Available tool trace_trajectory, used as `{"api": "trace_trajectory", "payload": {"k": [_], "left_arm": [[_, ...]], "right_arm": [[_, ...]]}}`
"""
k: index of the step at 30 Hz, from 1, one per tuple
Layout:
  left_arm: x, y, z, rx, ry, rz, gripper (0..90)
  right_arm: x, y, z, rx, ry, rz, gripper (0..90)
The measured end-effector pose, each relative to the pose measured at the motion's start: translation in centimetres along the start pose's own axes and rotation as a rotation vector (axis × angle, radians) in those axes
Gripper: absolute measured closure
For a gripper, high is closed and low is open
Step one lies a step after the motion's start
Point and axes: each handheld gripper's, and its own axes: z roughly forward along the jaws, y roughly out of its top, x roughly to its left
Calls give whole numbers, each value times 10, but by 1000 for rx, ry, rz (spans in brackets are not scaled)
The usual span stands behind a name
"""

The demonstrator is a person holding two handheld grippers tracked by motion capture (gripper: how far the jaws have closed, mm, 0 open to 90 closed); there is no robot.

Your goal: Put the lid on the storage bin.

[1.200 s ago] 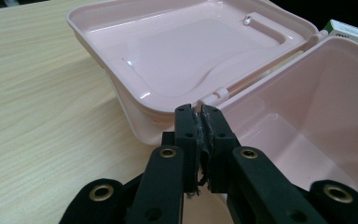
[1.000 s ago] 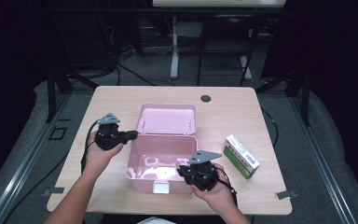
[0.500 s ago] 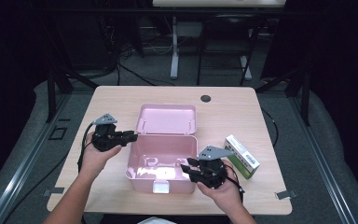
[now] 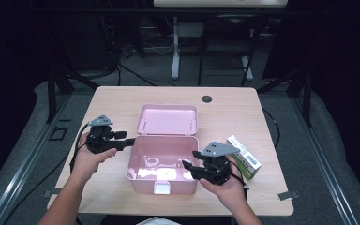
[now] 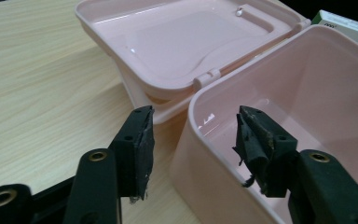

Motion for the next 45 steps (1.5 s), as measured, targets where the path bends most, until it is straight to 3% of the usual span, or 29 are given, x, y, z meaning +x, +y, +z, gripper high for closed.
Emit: {"api": "trace_trajectory", "payload": {"k": [2, 4, 6, 9, 15, 19, 23, 29, 35, 45], "left_arm": [[2, 0, -4, 5, -17, -7, 451], [2, -1, -7, -7, -32, -4, 451], [2, -2, -10, -6, -33, 3, 451], [-1, -2, -15, -1, -13, 26, 453], [-5, 0, -23, 2, 25, 69, 452], [-6, 0, -24, -8, 30, 67, 451], [-7, 1, -25, 1, 25, 69, 451], [-9, 2, -30, -13, 31, 60, 445], [-9, 3, -33, -6, 38, 53, 446], [-8, 3, -35, -8, 34, 49, 446]], "right_arm": [[-7, 3, -5, -42, -30, 22, 459], [-14, 5, -9, -38, -32, 52, 454], [-20, 6, -12, -32, -49, 39, 444], [-27, 8, -17, -11, -61, 28, 426], [-38, 14, -19, 75, -79, 82, 331], [-42, 19, -18, 94, -52, 106, 273], [-43, 24, -17, 111, -19, 93, 224], [-48, 32, -17, 163, -45, 39, 240], [-57, 43, -22, 190, -58, 40, 315], [-66, 53, -17, 257, -72, -11, 390]]}}
